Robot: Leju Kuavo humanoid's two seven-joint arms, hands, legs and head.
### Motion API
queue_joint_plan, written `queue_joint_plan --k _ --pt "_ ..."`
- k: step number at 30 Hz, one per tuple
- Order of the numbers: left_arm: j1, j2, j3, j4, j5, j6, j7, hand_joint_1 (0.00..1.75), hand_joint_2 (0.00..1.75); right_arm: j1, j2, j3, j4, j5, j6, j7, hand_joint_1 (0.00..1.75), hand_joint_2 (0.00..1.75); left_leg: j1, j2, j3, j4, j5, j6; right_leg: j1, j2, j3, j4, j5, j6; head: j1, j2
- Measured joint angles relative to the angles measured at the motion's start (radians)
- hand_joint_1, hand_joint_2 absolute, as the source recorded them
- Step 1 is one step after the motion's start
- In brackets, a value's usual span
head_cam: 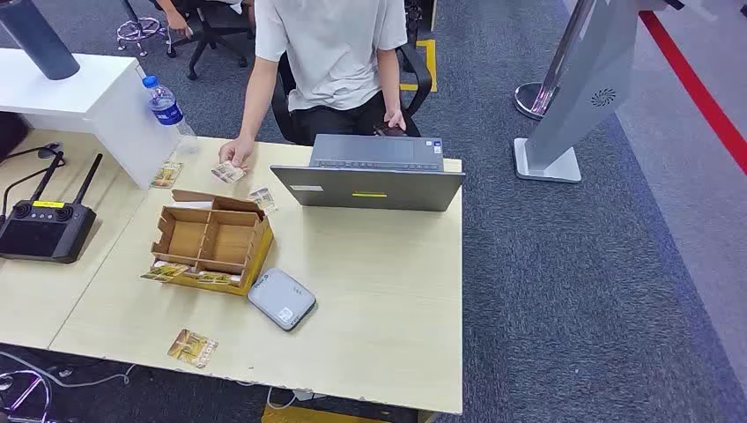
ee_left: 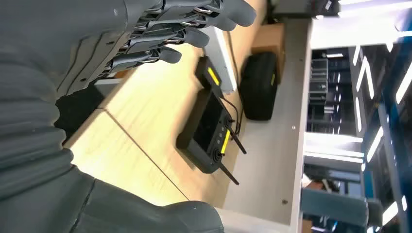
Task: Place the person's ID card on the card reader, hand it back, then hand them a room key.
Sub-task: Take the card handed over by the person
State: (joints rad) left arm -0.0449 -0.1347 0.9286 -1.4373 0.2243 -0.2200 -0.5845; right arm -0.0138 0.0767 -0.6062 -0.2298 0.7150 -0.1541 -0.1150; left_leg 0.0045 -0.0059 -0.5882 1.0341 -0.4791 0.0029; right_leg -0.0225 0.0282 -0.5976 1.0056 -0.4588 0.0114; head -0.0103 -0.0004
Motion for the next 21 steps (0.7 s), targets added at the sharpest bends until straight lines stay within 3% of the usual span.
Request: queue_joint_plan --k 8,15,19,21 --pt "-0.036 0.081 -0.092 -0.064 -0.195 0.084 0.059 0.00 1.75 -0.003 0.000 0.000 0.003 0.034 0.008 0.009 0.00 0.00 0.000 0.001 0.000 0.000 0.001 -0.001 0.000 0.000 -0.001 0.000 0.001 -0.001 0.000 0.000" --pt "-0.125 0.163 -0.228 -0.070 -0.393 0.112 0.141 0.00 1.75 -0.011 0.000 0.000 0.004 0.067 0.015 0.018 0.00 0.00 0.000 0.002 0.000 0.000 0.002 -0.001 0.000 0.001 -0.001 0.000 0.003 -0.002 0.000 0.000" --pt "-0.178 0.207 -0.305 -0.070 -0.496 0.122 0.187 0.00 0.00 -0.014 0.000 0.000 0.006 0.085 0.020 0.024 0.00 0.00 0.000 0.002 0.000 0.000 0.002 -0.001 0.000 0.001 -0.001 0.000 0.003 -0.002 0.000 0.000" --pt "-0.204 0.231 -0.347 -0.070 -0.544 0.126 0.211 0.00 0.00 -0.016 0.000 0.000 0.007 0.094 0.022 0.028 0.00 0.00 0.000 0.002 0.000 0.000 0.002 -0.001 0.000 0.001 -0.001 0.000 0.003 -0.002 0.000 0.000"
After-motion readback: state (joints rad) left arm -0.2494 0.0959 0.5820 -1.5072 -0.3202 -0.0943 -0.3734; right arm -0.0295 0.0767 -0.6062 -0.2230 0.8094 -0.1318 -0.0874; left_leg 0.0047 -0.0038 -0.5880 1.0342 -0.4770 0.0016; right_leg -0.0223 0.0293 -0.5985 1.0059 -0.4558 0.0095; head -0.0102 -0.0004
